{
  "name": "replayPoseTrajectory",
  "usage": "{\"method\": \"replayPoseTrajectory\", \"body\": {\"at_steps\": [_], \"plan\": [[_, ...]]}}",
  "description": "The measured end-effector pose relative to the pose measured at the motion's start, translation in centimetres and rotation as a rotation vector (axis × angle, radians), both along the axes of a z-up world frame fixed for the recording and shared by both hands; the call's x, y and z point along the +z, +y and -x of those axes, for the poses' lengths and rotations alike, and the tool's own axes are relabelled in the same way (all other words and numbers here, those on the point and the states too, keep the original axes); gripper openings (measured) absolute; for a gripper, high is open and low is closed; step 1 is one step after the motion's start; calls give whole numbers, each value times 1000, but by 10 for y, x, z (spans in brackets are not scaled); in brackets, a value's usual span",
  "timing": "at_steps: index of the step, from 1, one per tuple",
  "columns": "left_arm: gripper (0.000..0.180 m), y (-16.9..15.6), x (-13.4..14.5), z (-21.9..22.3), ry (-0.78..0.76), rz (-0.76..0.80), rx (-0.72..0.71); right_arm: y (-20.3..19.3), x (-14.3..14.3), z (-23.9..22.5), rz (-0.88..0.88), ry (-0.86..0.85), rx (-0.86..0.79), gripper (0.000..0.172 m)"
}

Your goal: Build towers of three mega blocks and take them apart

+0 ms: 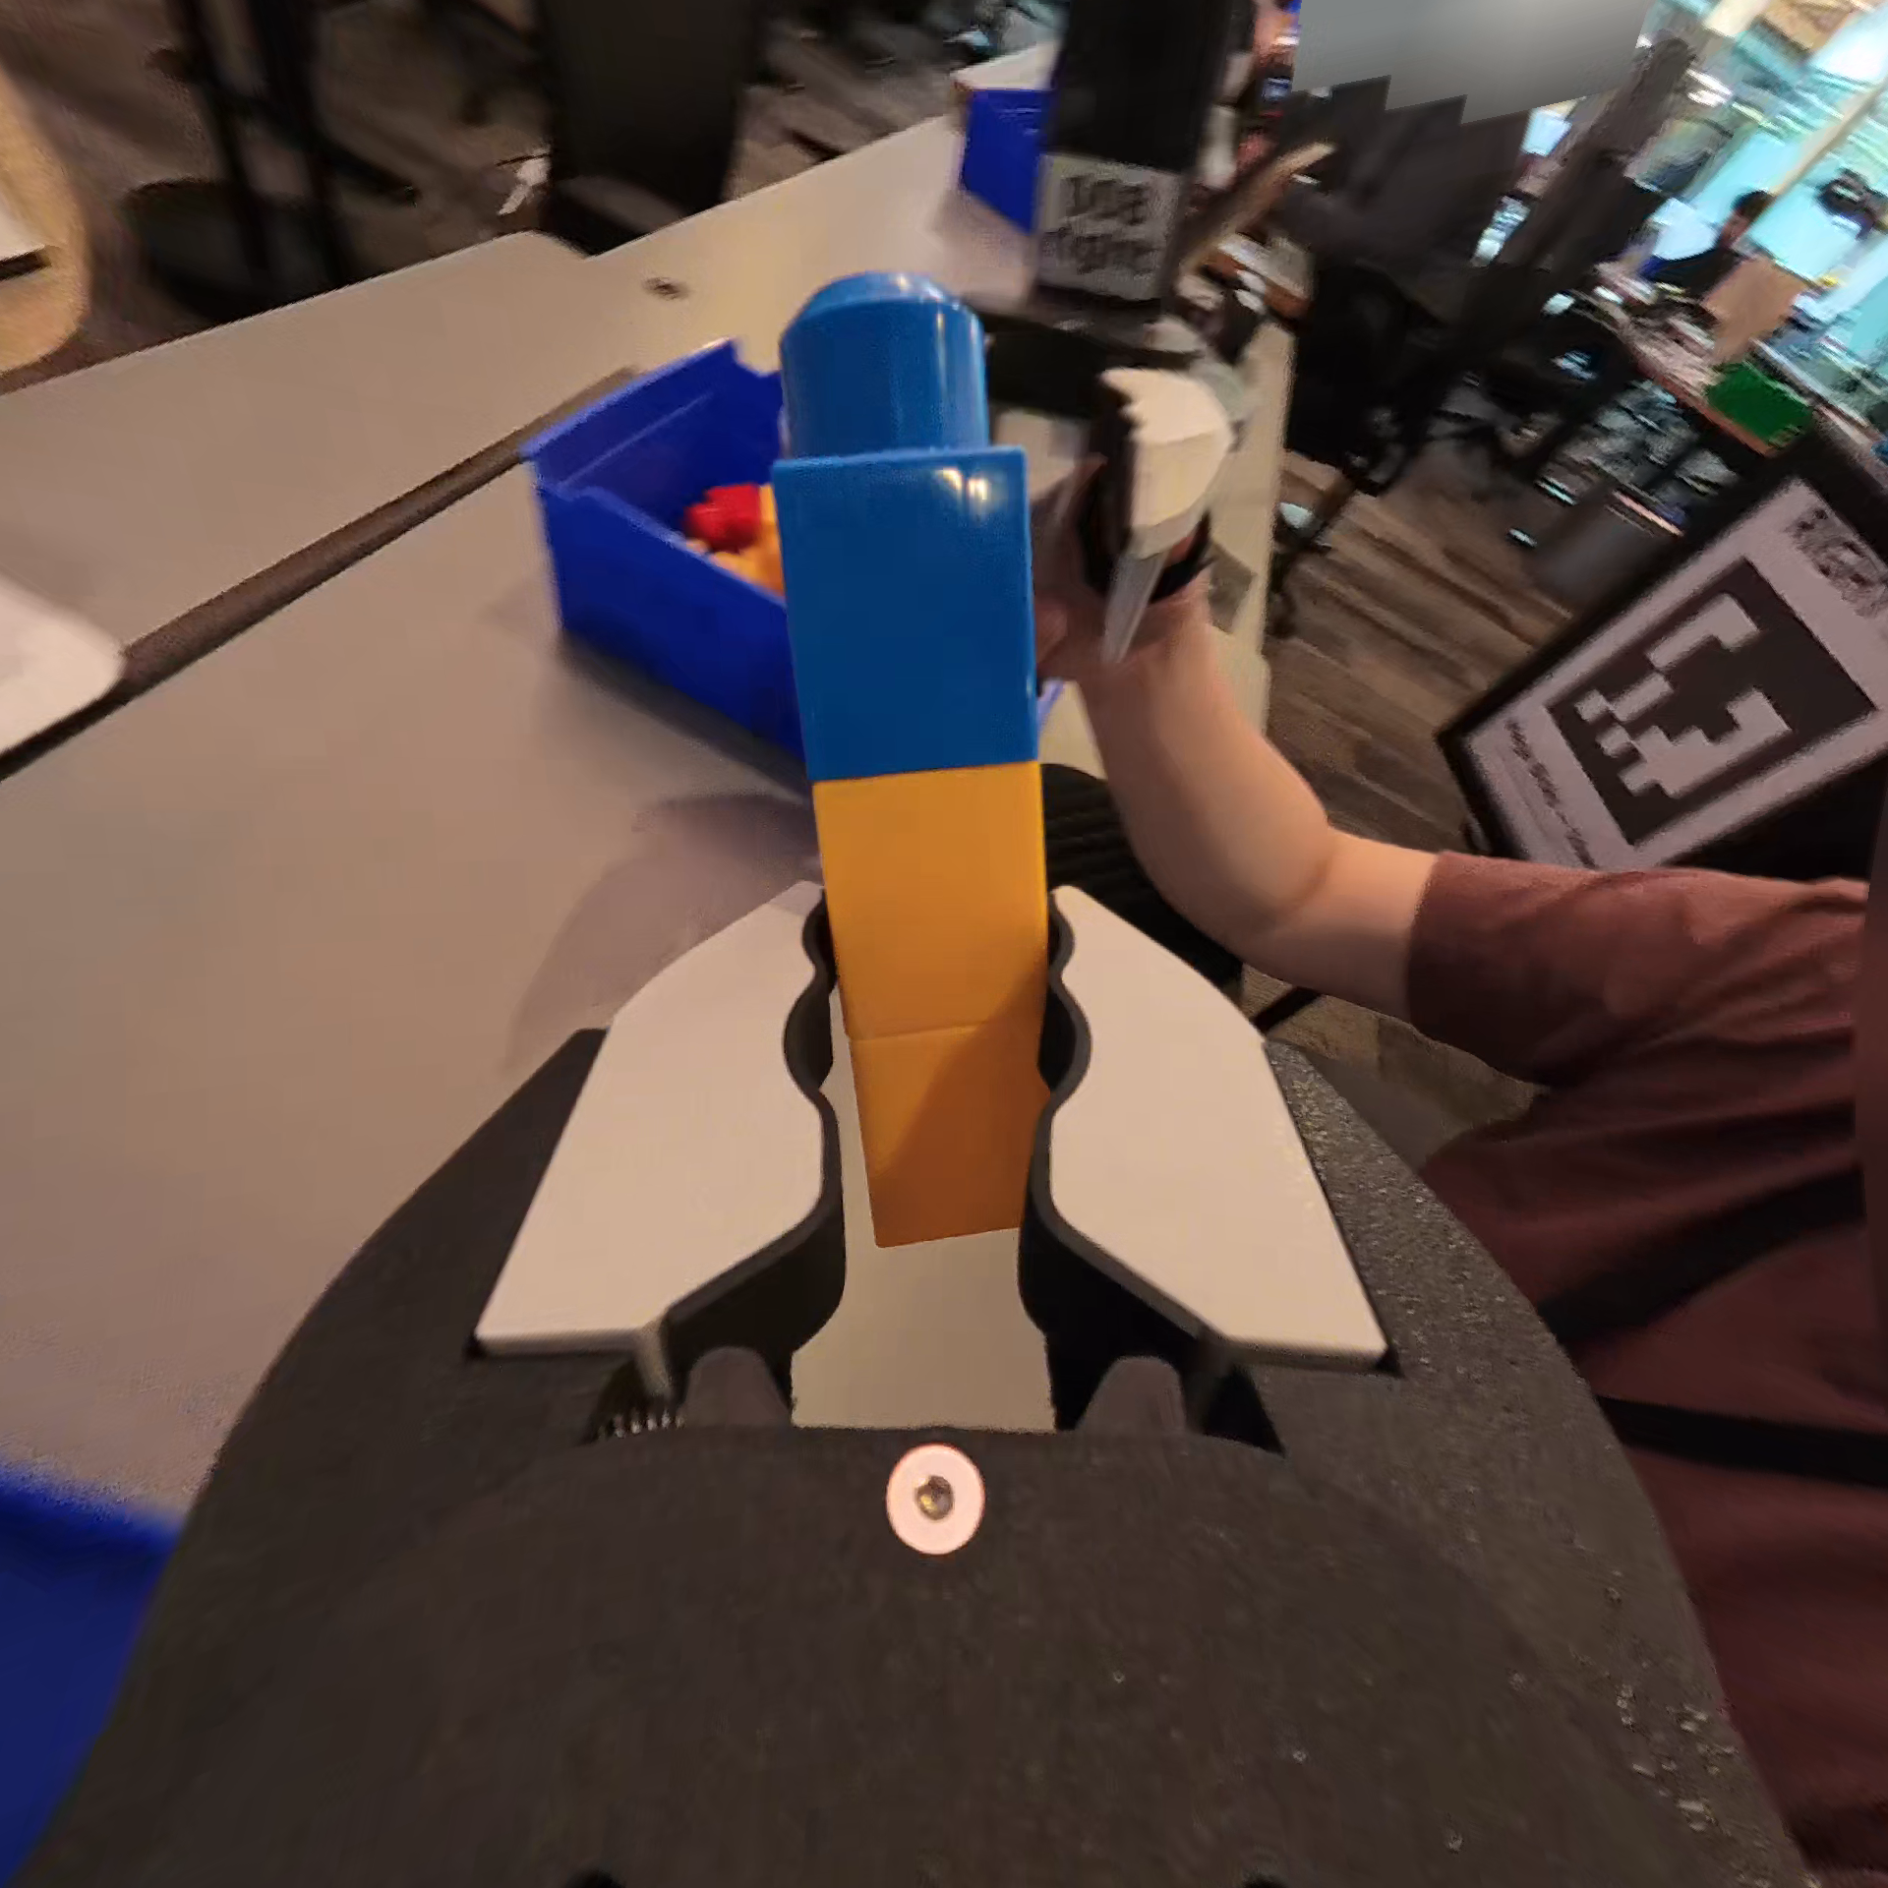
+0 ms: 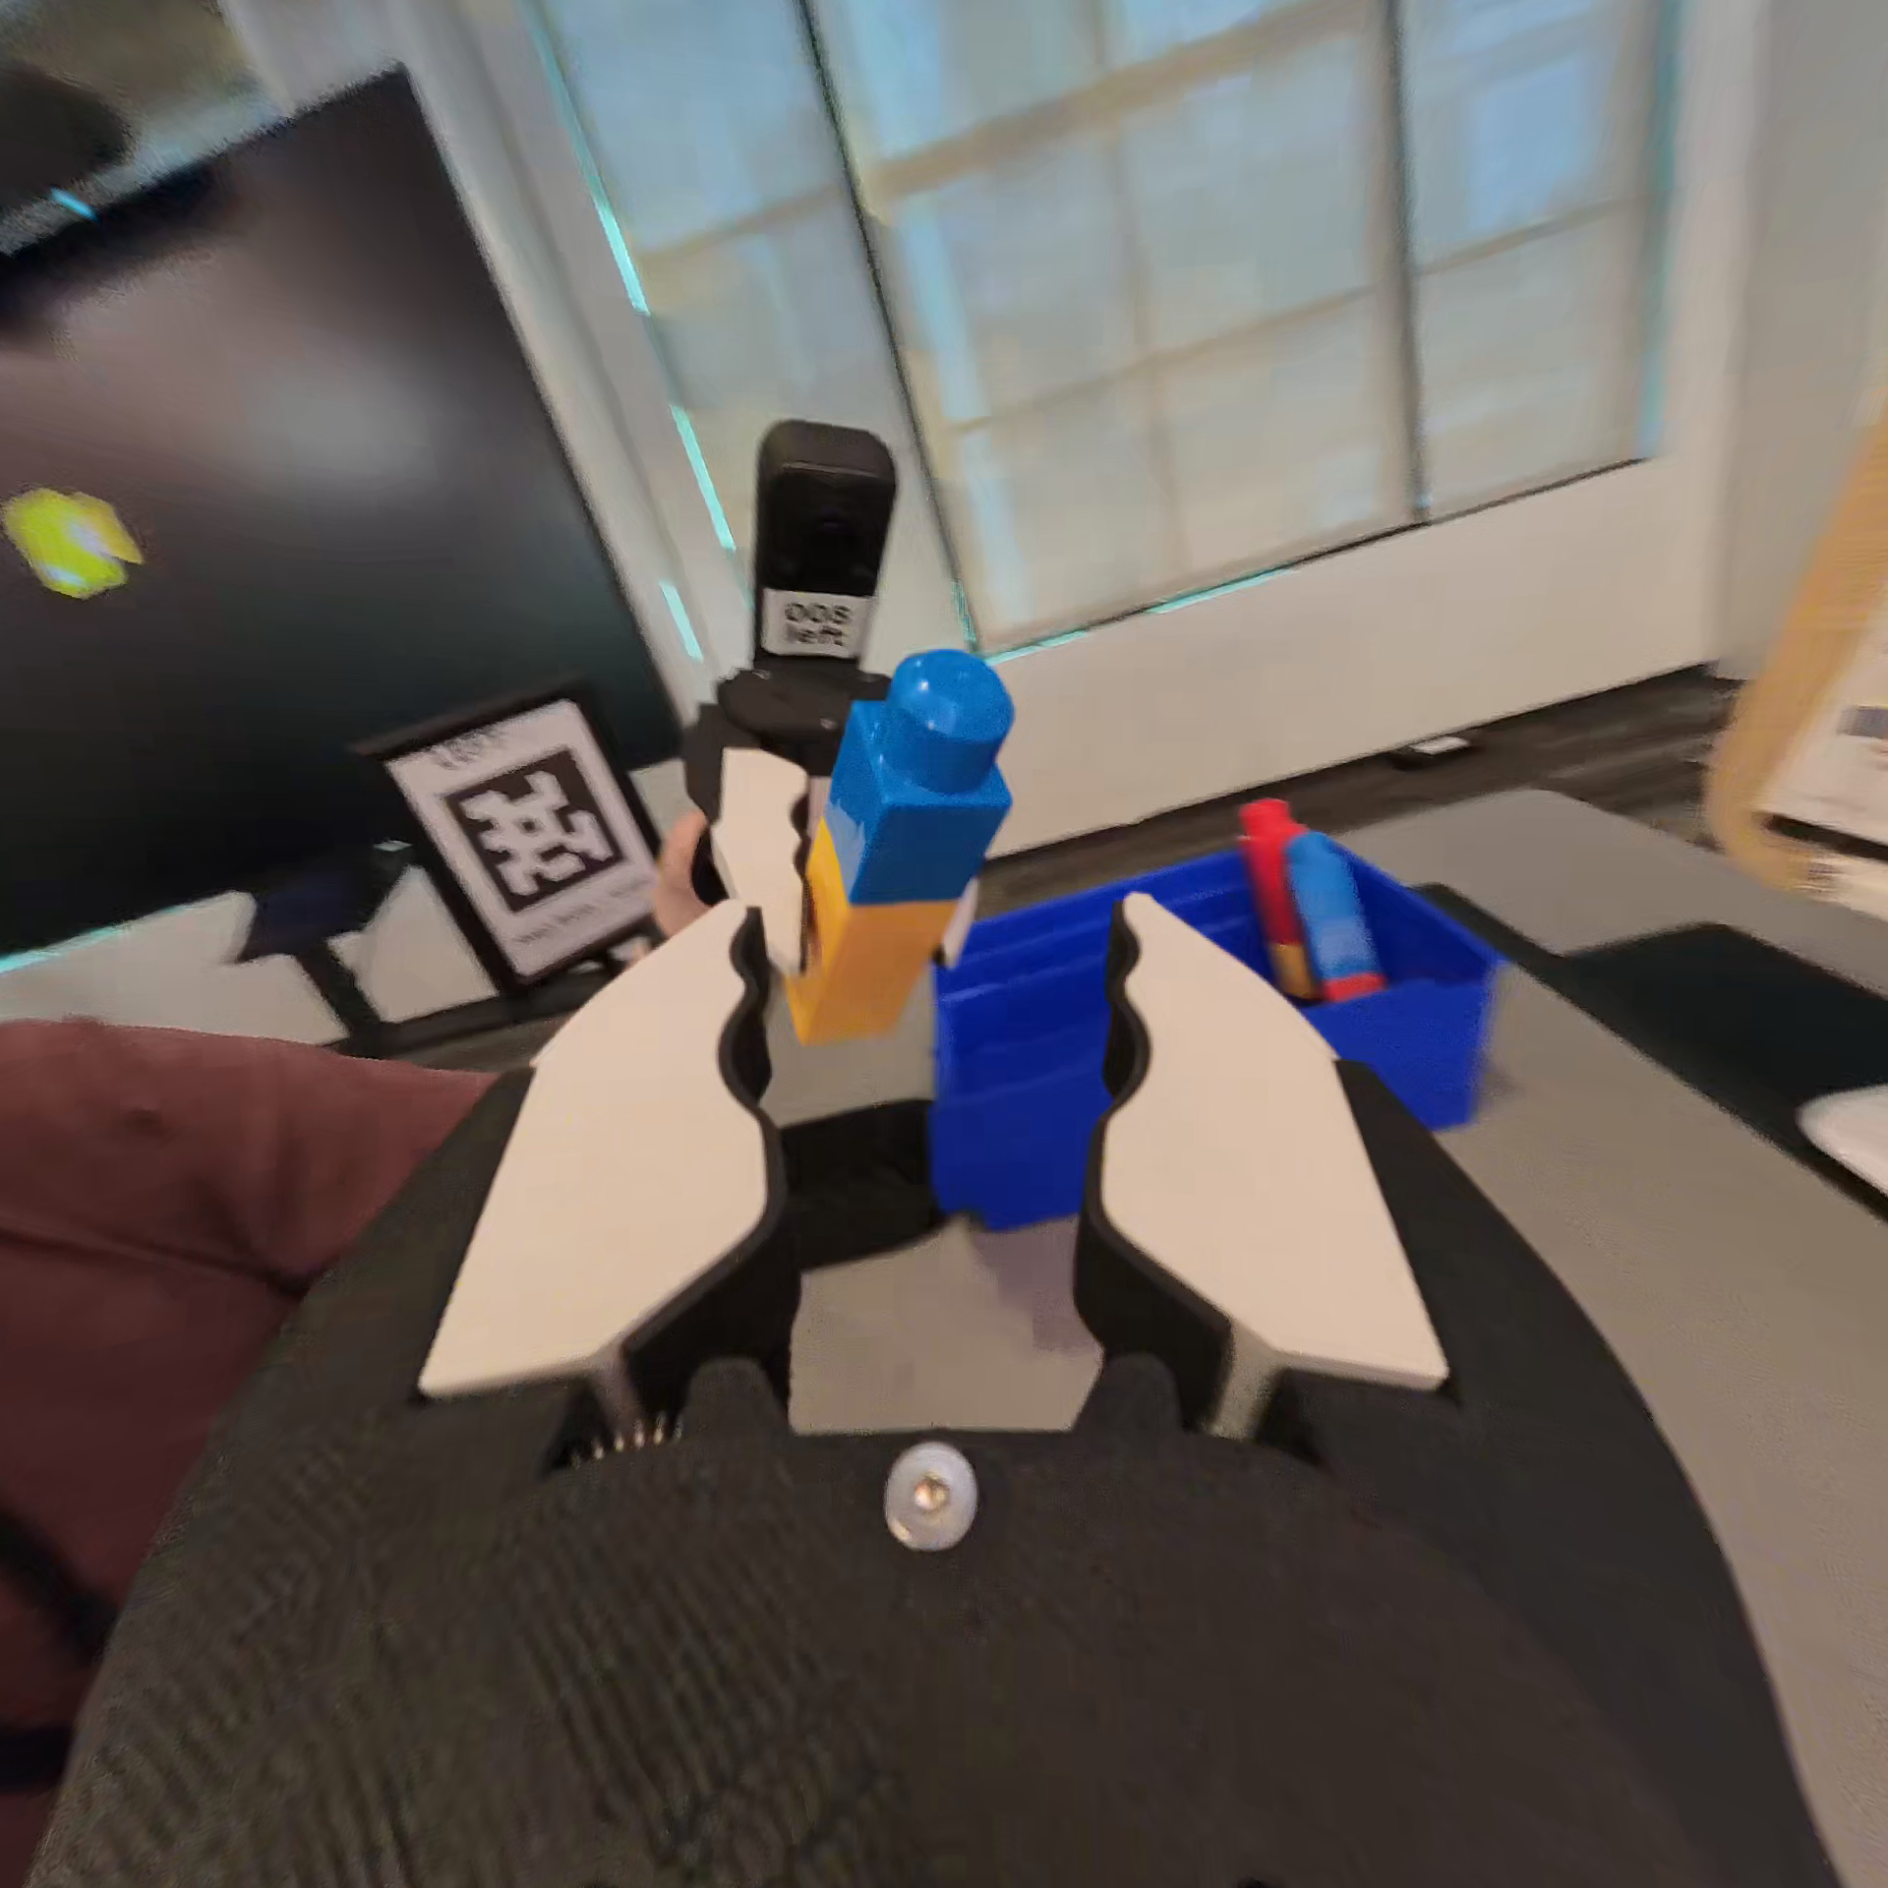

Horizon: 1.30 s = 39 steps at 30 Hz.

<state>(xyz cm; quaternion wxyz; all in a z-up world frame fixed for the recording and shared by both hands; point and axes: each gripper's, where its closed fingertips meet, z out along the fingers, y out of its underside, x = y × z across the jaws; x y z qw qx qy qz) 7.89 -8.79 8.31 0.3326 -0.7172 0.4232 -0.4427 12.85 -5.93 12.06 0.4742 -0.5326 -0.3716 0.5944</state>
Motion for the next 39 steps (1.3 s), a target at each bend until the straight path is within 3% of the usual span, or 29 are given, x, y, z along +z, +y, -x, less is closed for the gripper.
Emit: {"method": "replayPoseTrajectory", "body": {"at_steps": [5,6,7,11,14,15,19,21,23,24,26,28,31,34,35,36,39], "plan": [[37,-11,-2,-38,-21,-38,-148,-9,10,10,34,105,29,66],[37,-11,-3,-43,-27,-41,-170,-10,8,11,35,94,38,64],[37,-8,-4,-47,-32,-51,-178,-14,6,11,14,74,66,38],[37,1,-12,-56,-84,-52,-205,-6,-1,4,22,0,15,37],[70,8,-20,-61,-123,-9,-200,0,-15,5,0,-114,-40,37],[70,9,-24,-62,-130,10,-204,1,-19,6,-4,-144,-60,37],[49,13,-43,-64,-73,-26,-198,-1,-31,10,7,-225,-67,37],[37,11,-40,-65,-89,-35,-222,0,-37,12,3,-270,-88,37],[36,10,-37,-65,-105,-58,-228,-2,-32,14,3,-240,-82,37],[36,10,-35,-64,-110,-71,-223,-2,-28,14,-13,-211,-86,38],[36,14,-29,-57,-109,-108,-186,6,-12,7,-65,-111,-169,70],[36,17,-12,-46,-179,-119,-150,10,-4,1,-114,-47,-208,70],[35,22,23,-27,-360,-111,-97,-4,-21,18,-81,-88,-62,72],[36,18,31,-20,-395,-104,-110,-26,-43,49,1,-125,112,80],[36,18,28,-22,-383,-114,-108,-29,-48,57,17,-127,131,74],[36,17,27,-25,-381,-120,-107,-30,-53,63,19,-137,138,45],[35,20,24,-29,-375,-112,-75,-28,-62,64,82,-149,157,38]]}}
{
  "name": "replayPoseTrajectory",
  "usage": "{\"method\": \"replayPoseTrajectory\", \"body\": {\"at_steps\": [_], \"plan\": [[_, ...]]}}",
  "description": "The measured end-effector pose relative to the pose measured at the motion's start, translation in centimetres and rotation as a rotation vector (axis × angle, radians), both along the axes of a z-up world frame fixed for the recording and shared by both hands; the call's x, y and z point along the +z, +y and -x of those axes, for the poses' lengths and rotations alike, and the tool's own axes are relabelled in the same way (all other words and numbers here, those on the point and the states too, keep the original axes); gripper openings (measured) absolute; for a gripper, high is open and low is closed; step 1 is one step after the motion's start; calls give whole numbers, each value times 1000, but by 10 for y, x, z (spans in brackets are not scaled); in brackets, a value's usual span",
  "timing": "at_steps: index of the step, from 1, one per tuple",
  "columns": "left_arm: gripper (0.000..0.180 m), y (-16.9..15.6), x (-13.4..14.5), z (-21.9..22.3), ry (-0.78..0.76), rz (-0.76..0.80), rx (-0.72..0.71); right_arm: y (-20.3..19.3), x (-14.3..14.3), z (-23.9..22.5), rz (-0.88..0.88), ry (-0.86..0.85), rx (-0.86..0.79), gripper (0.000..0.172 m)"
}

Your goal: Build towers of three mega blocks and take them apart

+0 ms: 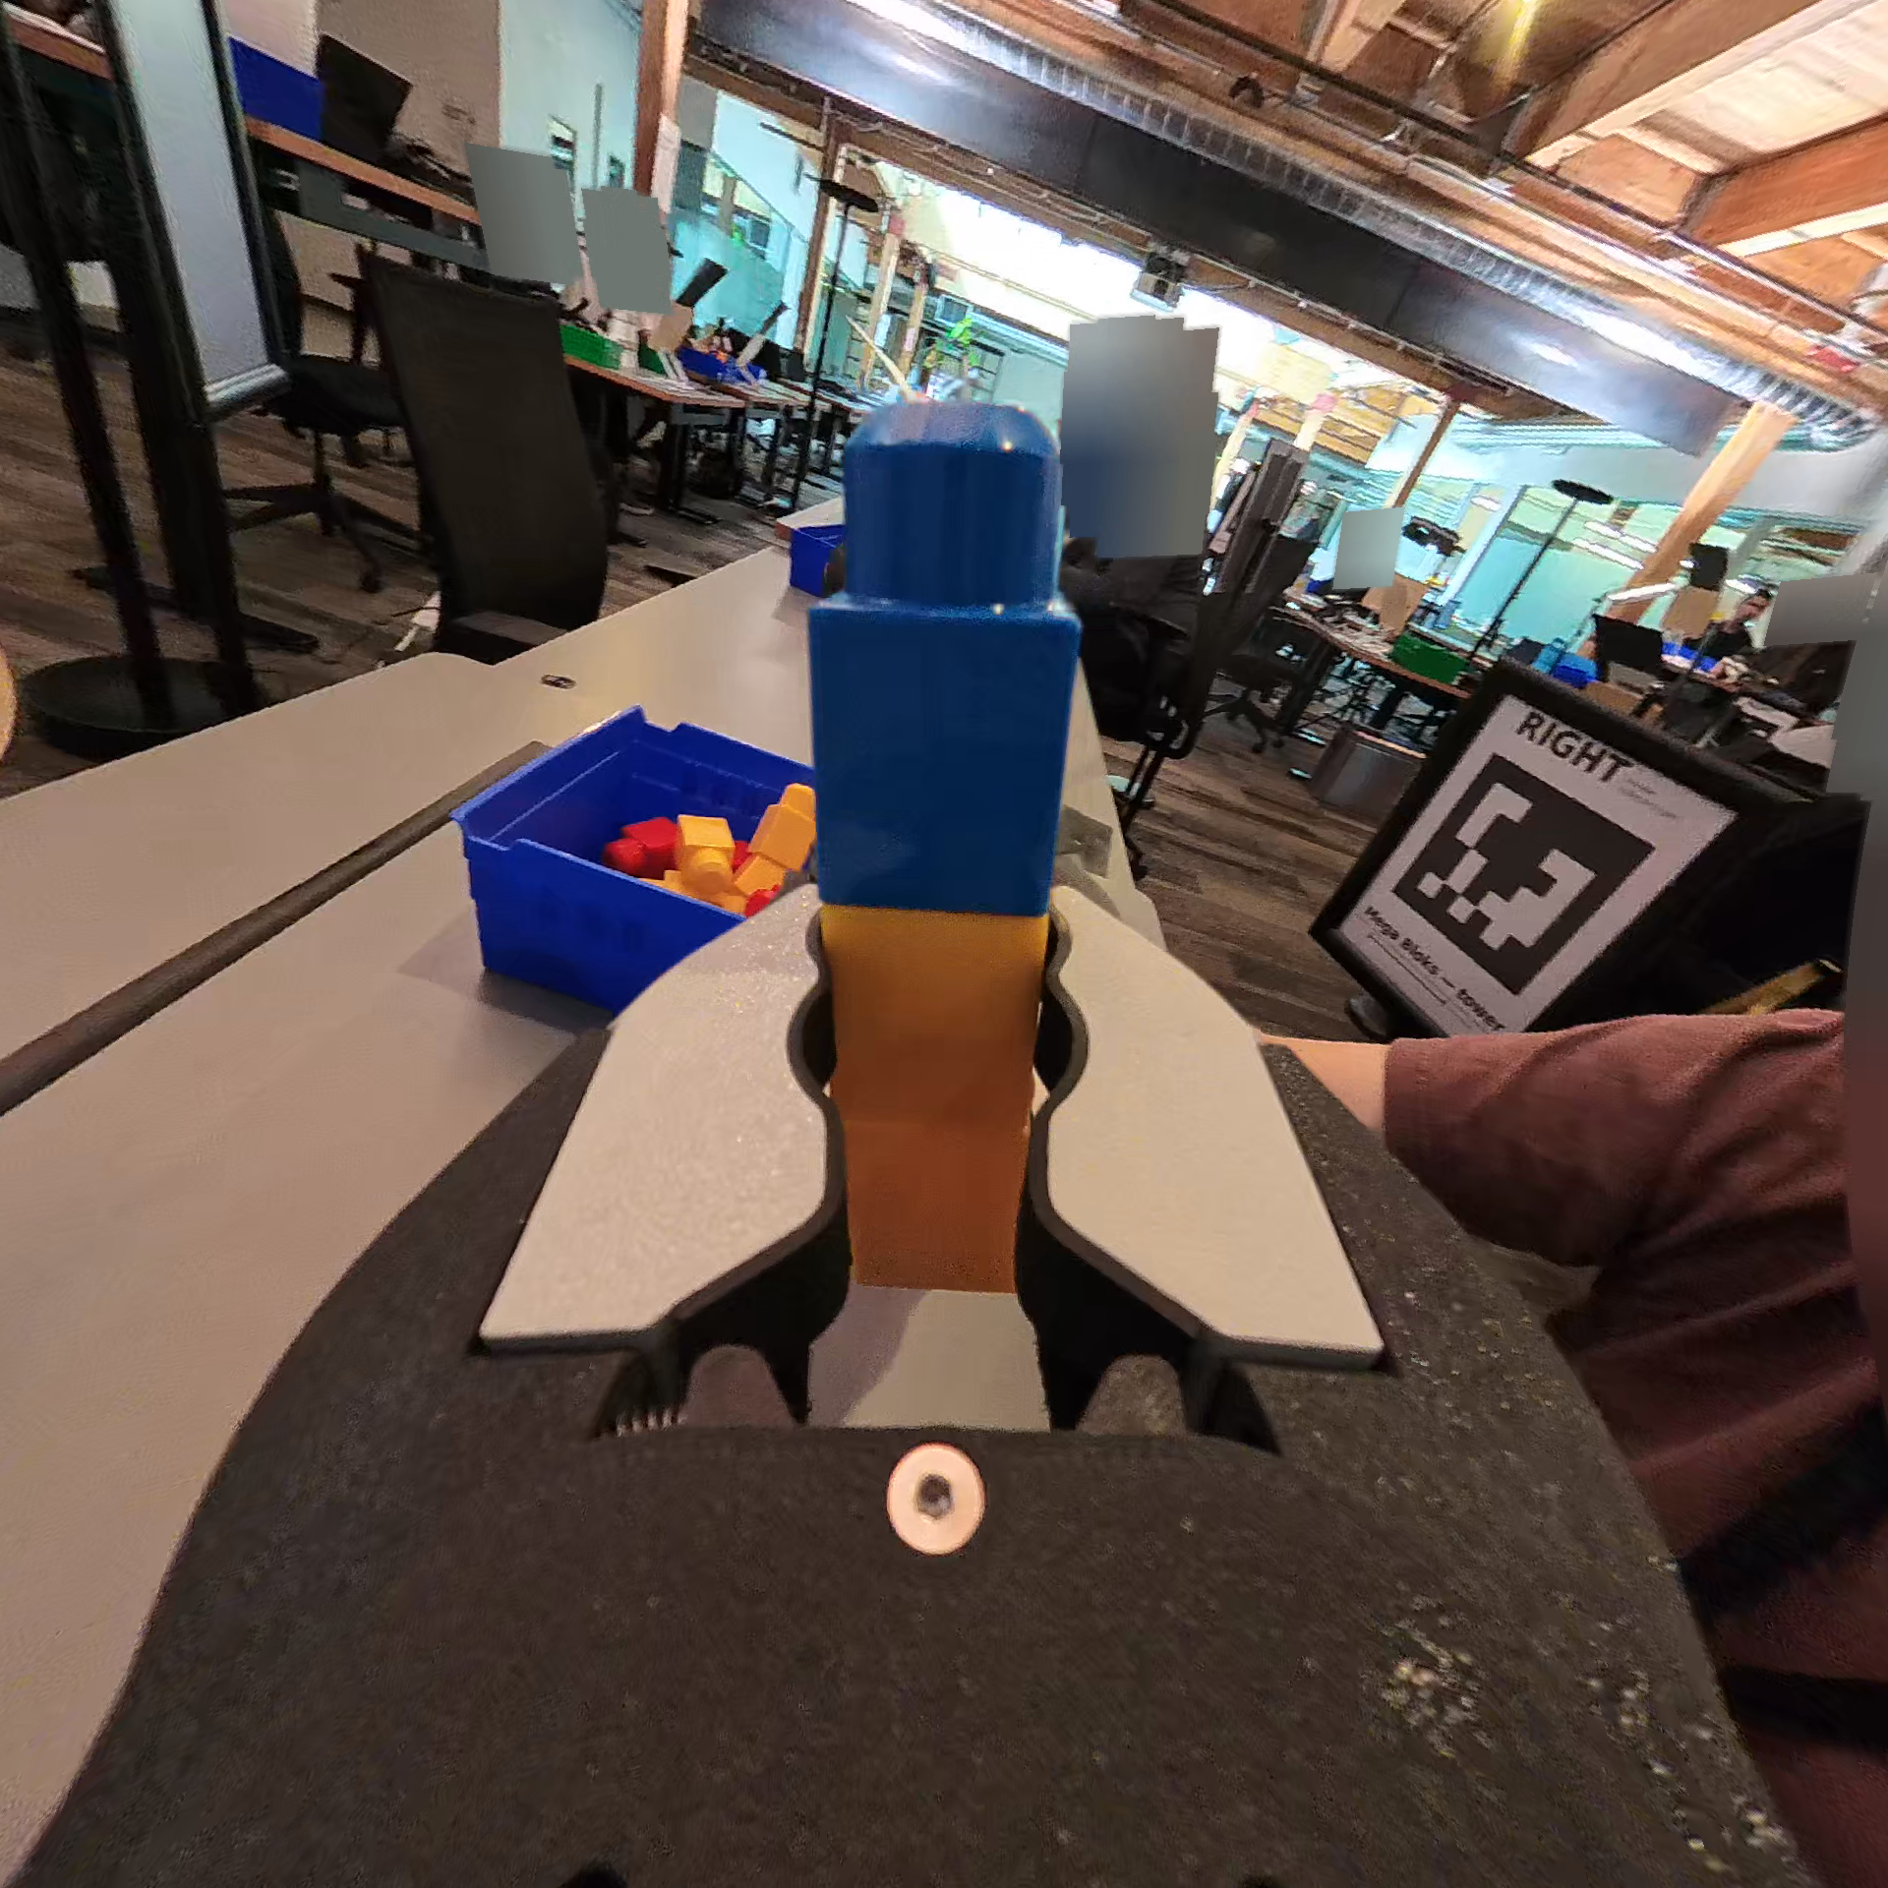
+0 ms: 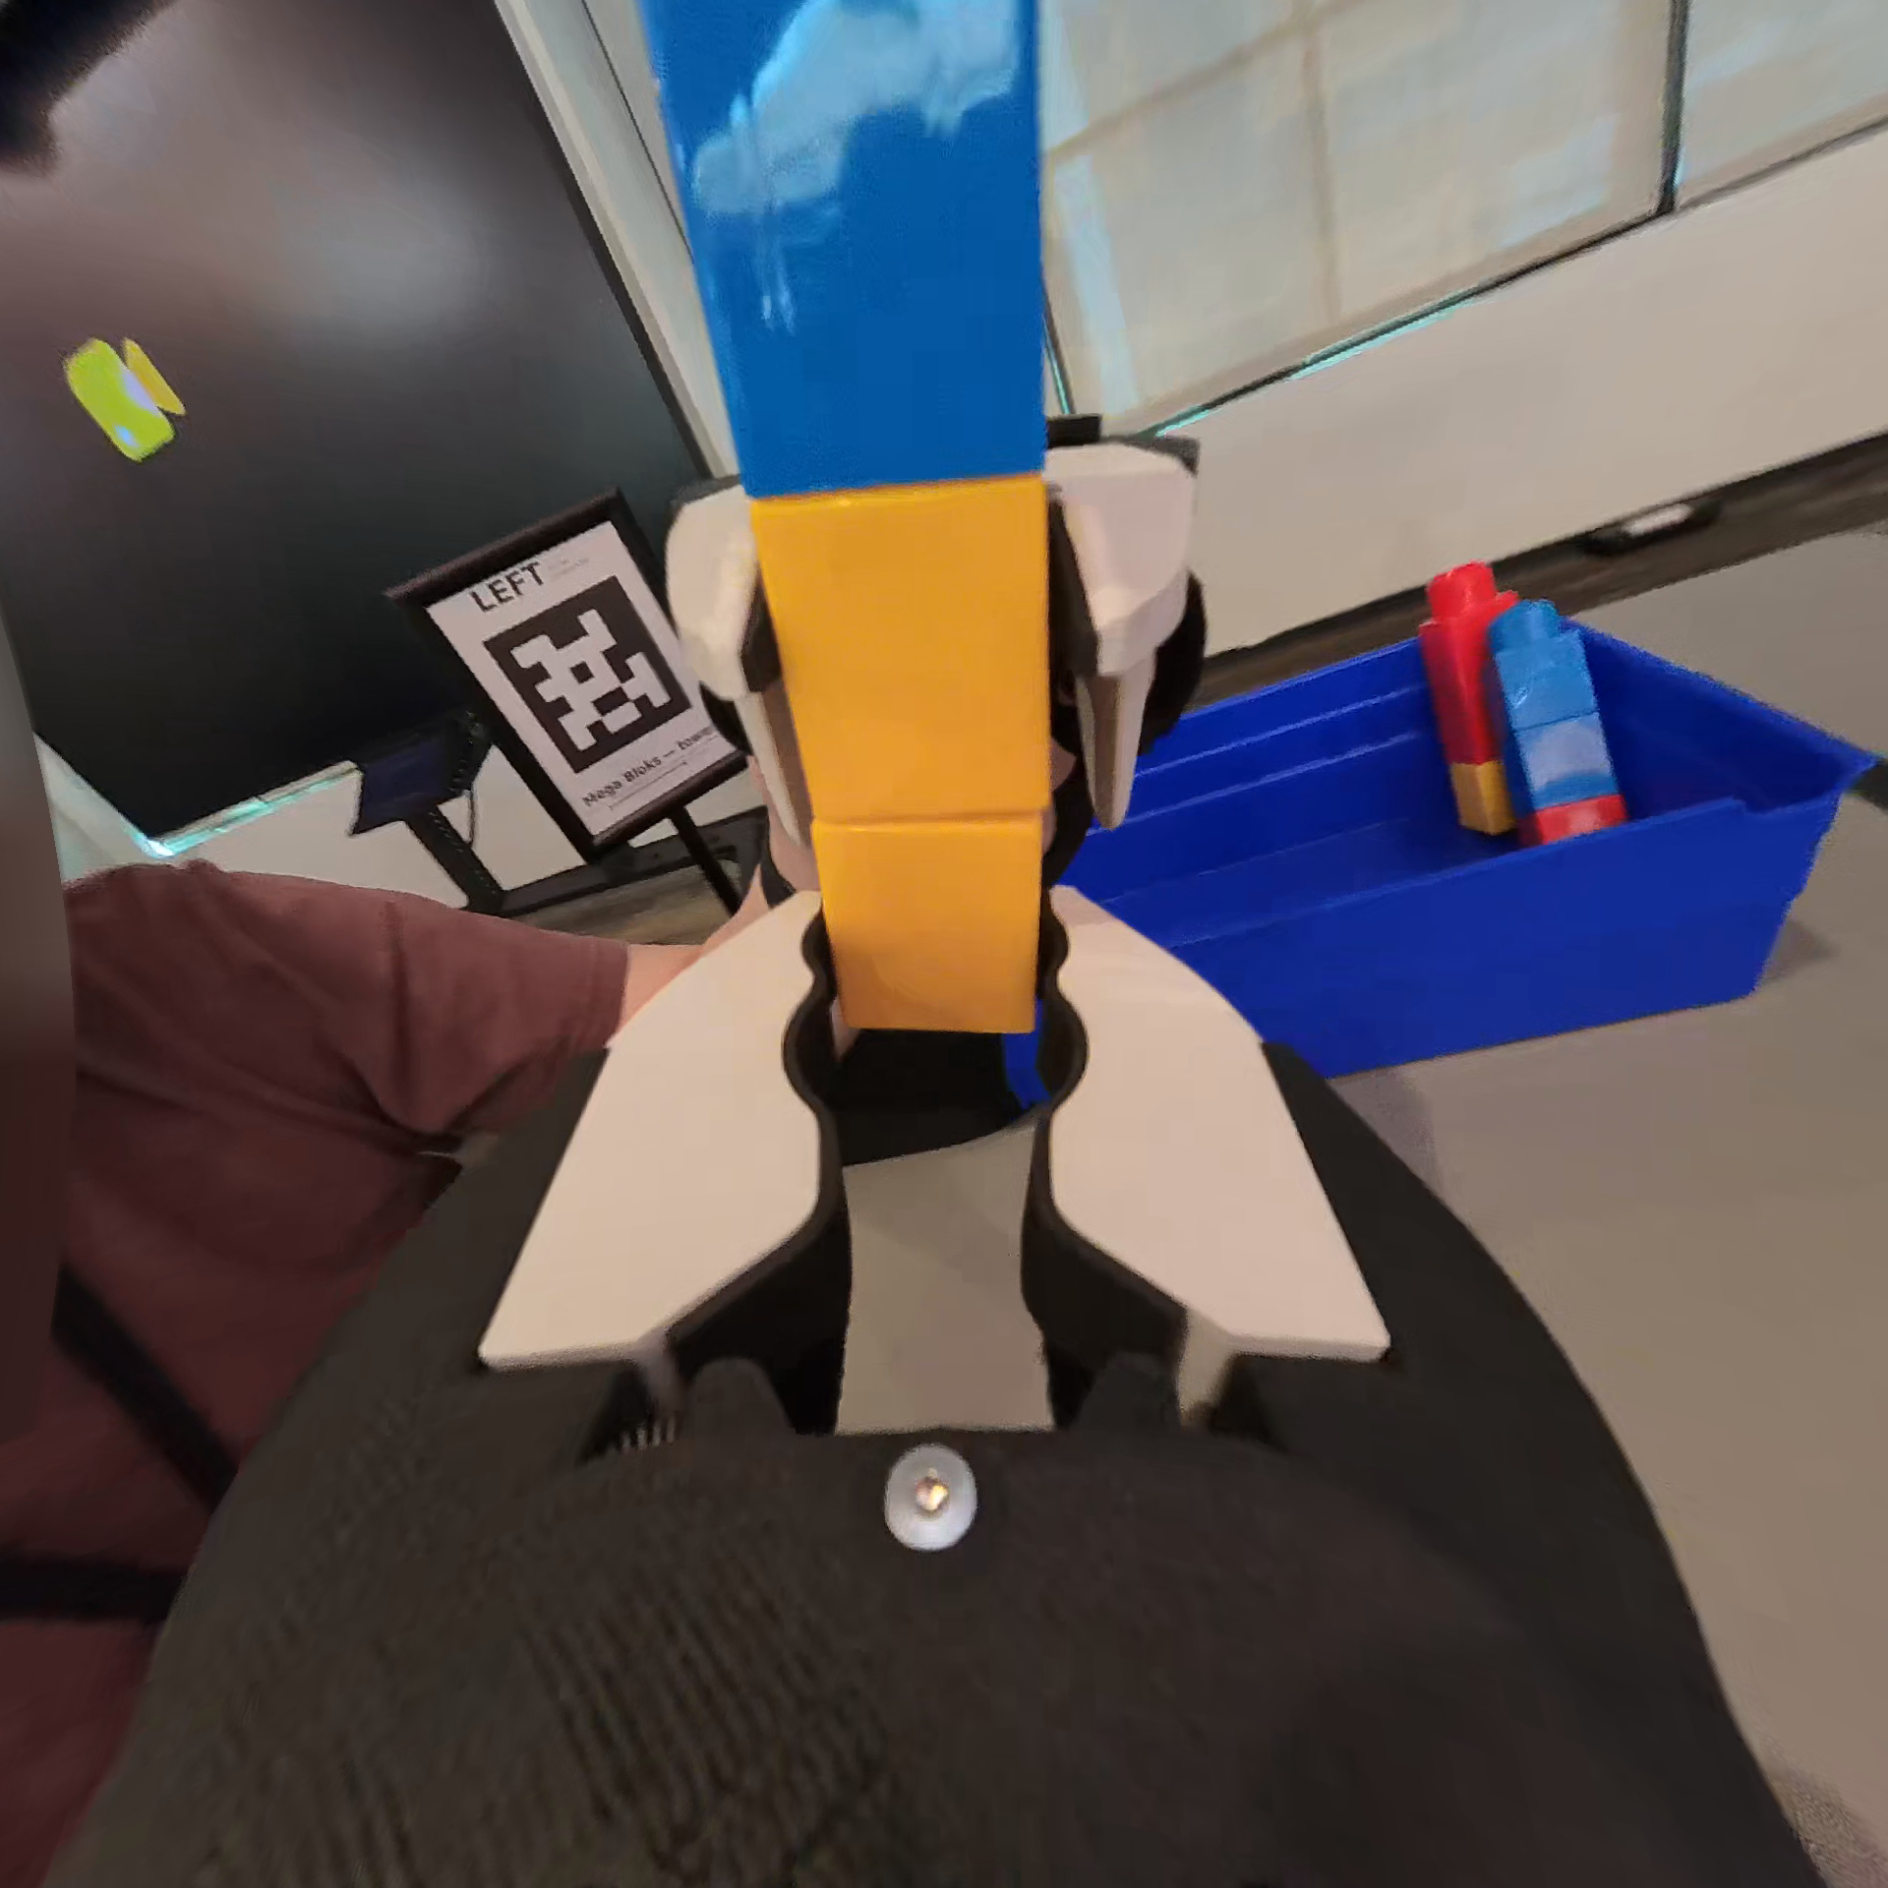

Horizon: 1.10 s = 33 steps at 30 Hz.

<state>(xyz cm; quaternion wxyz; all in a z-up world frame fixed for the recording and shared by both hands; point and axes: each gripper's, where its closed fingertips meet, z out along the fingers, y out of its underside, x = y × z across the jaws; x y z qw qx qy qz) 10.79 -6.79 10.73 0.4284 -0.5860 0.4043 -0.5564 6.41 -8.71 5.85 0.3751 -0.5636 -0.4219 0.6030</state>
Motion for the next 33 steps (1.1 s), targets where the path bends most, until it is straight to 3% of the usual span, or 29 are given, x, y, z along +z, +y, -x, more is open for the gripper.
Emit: {"method": "replayPoseTrajectory", "body": {"at_steps": [1,3,5,9,12,15,18,20,22,24,26,28,30,33], "plan": [[36,3,6,2,-46,-4,26,-1,-8,-2,16,-60,18,37],[36,4,40,25,-249,40,18,6,-55,-3,-108,-352,-32,37],[36,2,54,48,-270,49,-22,7,-67,-5,-184,-462,-31,38],[36,11,39,60,-95,-67,86,32,-8,-52,-238,-372,-227,38],[36,-3,33,45,-57,-46,3,77,11,-159,-264,-483,-609,37],[36,-4,8,24,68,-53,-5,99,-31,-272,-66,-722,-856,38],[36,-2,-15,6,154,-47,-9,98,-90,-327,225,-822,-859,38],[36,-2,-27,-5,185,-26,-25,108,-107,-348,282,-860,-909,52],[36,-2,-38,-15,205,-5,-41,121,-91,-342,242,-761,-957,60],[36,-5,-44,-23,201,14,-64,126,-43,-297,90,-547,-896,62],[36,-8,-46,-30,182,38,-90,105,23,-225,-121,-240,-712,63],[36,-11,-49,-34,184,58,-113,66,64,-160,-249,-6,-504,64],[36,-12,-54,-37,198,56,-114,37,67,-110,-248,30,-338,69],[36,-17,-57,-42,201,67,-136,24,34,-66,-187,-114,-223,74]]}}
